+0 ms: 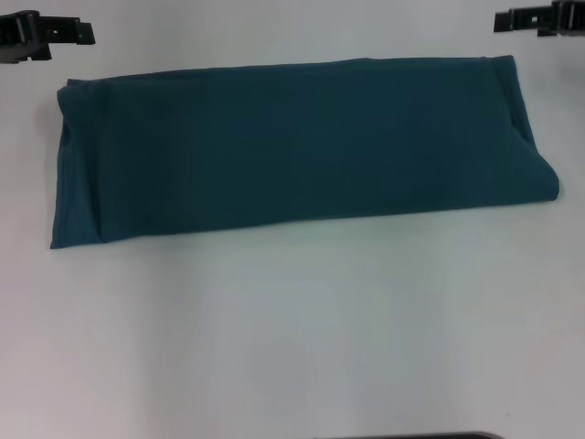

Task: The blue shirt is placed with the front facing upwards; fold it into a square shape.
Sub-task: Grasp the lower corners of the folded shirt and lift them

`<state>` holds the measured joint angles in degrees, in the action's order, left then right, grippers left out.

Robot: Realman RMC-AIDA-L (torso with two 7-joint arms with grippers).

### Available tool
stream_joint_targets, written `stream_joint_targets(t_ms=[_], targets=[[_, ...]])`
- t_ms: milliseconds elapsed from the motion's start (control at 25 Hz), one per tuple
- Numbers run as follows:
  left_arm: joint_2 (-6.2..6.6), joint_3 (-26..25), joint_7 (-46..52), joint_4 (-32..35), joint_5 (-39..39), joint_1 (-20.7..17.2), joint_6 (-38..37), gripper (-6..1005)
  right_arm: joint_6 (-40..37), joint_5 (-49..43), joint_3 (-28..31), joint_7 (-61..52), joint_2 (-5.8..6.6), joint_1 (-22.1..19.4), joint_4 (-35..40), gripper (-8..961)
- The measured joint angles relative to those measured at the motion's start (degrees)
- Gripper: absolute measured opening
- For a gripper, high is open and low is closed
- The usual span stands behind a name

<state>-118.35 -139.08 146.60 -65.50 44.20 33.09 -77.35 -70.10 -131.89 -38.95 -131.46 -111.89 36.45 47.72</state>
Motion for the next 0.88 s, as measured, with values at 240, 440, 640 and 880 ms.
stream_joint_targets(t_ms=[240,440,640,880], targets=[[0.21,-4.04,-4.46,-1.27,9.43,-3.19,-6.16,765,-6.46,9.99,5.51,7.91,0.00,-2.92,0.06,921],[0.18,-9.46,-10.33,0.51,14.01,-4.82,-12.10,765,-11.34,20.26,8.25,15.65,-0.82,-7.35,-0.23,919],[-0.42,-10.16,-13.76,1.16,15.83,-7.58,-13.09,766,-12.05,22.56,8.47,19.52,-1.60,-9.90,-0.39,917],[-1.26,-10.20,-14.60,1.41,16.45,-8.71,-13.39,766,-12.48,22.53,8.07,20.35,-1.61,-9.93,-1.27,914]])
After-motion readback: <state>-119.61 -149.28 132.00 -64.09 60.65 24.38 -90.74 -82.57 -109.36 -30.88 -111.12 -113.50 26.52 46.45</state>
